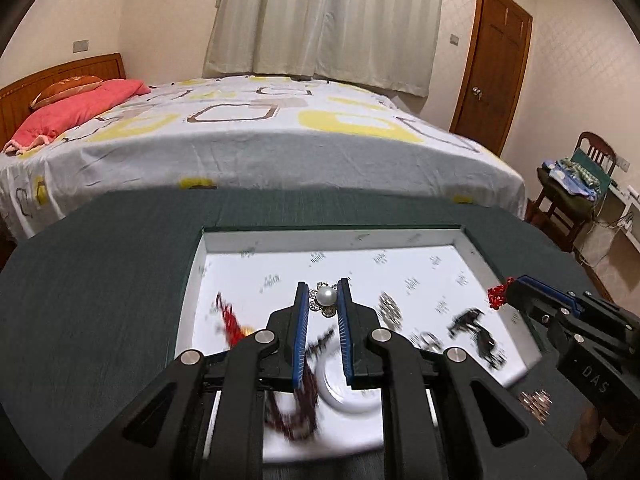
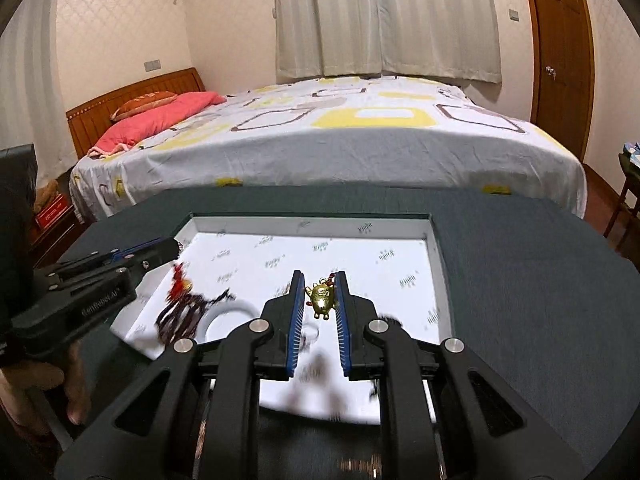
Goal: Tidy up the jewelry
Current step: 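Open both tools to release the pearl brooch and red tassel in the box, then withdraw both open tools from the box toward the gold chains and large brooch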
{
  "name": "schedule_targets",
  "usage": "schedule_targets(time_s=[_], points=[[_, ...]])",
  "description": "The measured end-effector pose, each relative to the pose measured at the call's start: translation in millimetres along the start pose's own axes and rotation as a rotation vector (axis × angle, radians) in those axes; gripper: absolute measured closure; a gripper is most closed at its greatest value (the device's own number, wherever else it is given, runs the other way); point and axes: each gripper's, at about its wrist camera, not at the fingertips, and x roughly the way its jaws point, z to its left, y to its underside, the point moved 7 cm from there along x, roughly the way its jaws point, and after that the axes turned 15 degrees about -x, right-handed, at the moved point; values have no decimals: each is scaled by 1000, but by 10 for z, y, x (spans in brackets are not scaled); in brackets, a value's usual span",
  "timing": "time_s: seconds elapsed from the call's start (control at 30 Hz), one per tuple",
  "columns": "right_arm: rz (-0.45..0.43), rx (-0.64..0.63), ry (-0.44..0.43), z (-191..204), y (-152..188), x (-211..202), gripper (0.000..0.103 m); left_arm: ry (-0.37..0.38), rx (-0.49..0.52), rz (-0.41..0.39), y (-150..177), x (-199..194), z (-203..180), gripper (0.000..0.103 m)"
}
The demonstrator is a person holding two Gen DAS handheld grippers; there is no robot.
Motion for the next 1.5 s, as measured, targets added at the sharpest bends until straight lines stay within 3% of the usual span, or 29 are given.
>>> schedule_targets(time_s=[0.33,0.57,0.7,0.73,0.87,1.23,1.3,1.5], points=[[160,9,-26,-35,168,811,88,-55,-34,137,25,672,221,88],[204,1,-21,-12,212,904,86,-67,-26,215,77,782,251,87],[201,10,-25,2,220,884,74,-75,-29,246,141,829,257,83],[198,10,-26,2,209,884,73,-80,-30,248,151,835,265,77],[170,15,-20,-28,194,834,73,-52,-65,205,97,742,271,56],[73,41,12,-95,199,306,70,-32,-52,5,7,198,175,38],[61,52,20,-112,240,178,65,-34,-43,-32,27,71,142,38],[41,55,51,-121,400,-166,64,-33,-21,-106,157,-297,57,37]])
